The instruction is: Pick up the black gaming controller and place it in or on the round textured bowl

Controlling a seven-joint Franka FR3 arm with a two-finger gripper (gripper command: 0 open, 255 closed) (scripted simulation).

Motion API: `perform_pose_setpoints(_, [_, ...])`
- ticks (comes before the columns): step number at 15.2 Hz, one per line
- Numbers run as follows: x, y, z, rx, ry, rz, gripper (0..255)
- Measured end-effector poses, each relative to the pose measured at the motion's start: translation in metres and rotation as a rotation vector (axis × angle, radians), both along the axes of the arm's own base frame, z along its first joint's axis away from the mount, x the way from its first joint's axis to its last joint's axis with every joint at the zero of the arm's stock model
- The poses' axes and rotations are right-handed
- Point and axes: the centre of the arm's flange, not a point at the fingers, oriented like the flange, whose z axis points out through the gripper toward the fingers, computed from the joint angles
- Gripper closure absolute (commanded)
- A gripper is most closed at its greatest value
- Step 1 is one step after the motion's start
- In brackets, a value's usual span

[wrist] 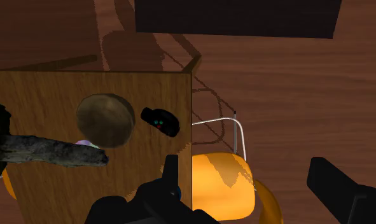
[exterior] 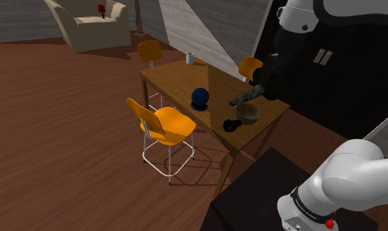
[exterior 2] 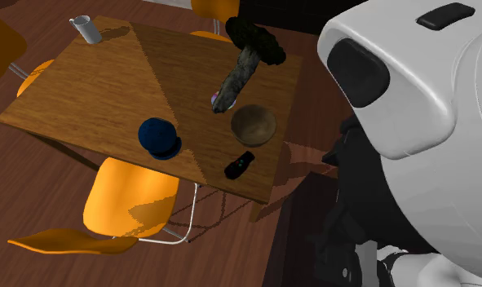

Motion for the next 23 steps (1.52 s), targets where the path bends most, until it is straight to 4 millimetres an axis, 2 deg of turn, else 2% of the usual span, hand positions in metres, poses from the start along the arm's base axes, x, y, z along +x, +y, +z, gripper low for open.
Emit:
perform_pose_setpoints(1, [0.000, 0.000, 0.000, 0.000, 0.000, 0.000, 0])
perform_pose_setpoints(3, [0.003, -0.007, -0.013, -0.002, 0.003, 0.028, 0])
perform_pose_setpoints(5, [0.011, -0.018, -0.034, -0.005, 0.008, 0.071, 0])
perform_pose_setpoints(6, [0.010, -0.022, -0.043, -0.007, 0.010, 0.095, 0])
perform_pose_setpoints(14, [0.043, -0.067, -0.138, -0.021, 0.027, 0.288, 0])
perform_pose_setpoints(19, [0.063, -0.088, -0.195, -0.029, 0.037, 0.410, 0])
perform_pose_setpoints(23, [0.085, -0.108, -0.239, -0.037, 0.045, 0.508, 0])
